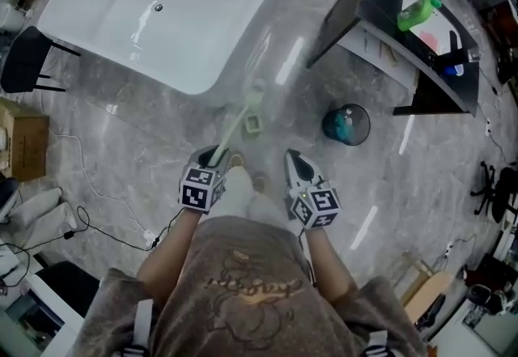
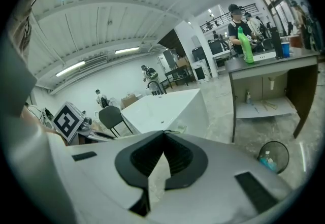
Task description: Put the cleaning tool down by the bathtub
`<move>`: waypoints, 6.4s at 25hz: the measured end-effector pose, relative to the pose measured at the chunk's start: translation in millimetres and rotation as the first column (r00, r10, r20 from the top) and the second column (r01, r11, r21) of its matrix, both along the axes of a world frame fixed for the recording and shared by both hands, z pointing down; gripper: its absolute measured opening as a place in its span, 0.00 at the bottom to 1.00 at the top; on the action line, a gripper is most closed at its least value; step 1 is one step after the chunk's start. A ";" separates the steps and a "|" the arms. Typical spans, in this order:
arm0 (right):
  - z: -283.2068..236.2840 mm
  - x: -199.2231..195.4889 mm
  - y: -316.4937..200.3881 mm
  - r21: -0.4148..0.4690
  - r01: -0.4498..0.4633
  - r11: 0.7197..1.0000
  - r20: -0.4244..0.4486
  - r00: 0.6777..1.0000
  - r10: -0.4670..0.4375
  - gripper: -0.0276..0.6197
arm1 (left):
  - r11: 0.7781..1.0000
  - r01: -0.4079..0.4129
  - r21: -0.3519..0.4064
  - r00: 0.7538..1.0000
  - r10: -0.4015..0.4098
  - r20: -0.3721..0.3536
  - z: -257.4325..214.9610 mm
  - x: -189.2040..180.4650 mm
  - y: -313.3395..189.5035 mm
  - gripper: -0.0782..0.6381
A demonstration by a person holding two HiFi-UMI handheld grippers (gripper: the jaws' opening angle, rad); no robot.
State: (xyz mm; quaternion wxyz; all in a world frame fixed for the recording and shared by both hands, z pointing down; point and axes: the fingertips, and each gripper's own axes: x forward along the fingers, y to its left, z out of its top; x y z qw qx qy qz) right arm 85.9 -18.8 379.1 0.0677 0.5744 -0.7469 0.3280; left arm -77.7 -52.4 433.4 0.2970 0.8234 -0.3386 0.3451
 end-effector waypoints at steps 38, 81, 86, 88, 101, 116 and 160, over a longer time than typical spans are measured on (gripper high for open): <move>232.6 -6.4 -24.1 -0.116 0.015 0.993 -0.024 1.000 -0.017 0.04 | 0.972 0.070 -0.226 0.994 -0.050 0.093 259.8 -1.0 -7.8 0.25; 321.3 -2.2 -26.0 -0.213 0.038 0.976 0.001 0.999 -0.038 0.04 | 0.833 0.198 -0.516 0.961 -0.061 0.270 426.4 46.6 4.7 0.25; 324.2 3.1 -27.6 -0.222 0.046 0.974 0.002 0.999 -0.047 0.04 | 0.822 0.215 -0.527 0.960 -0.079 0.269 435.2 54.2 -4.5 0.25; 327.2 6.4 -27.9 -0.228 0.047 0.973 0.000 0.999 -0.049 0.04 | 0.818 0.225 -0.529 0.957 -0.084 0.277 438.3 55.4 -8.1 0.25; 338.4 10.1 -33.7 -0.243 0.055 0.968 0.016 0.998 -0.053 0.04 | 0.777 0.276 -0.566 0.944 -0.107 0.313 457.4 57.4 -8.7 0.25; 344.9 18.8 -33.4 -0.253 0.037 0.967 0.030 0.999 -0.030 0.04 | 0.699 0.368 -0.613 0.914 -0.152 0.376 472.8 72.9 -16.6 0.25; 218.5 14.7 -44.5 -0.212 0.042 0.976 0.021 0.999 -0.038 0.04 | 0.833 0.288 -0.472 0.947 -0.173 0.272 301.3 57.9 -32.5 0.11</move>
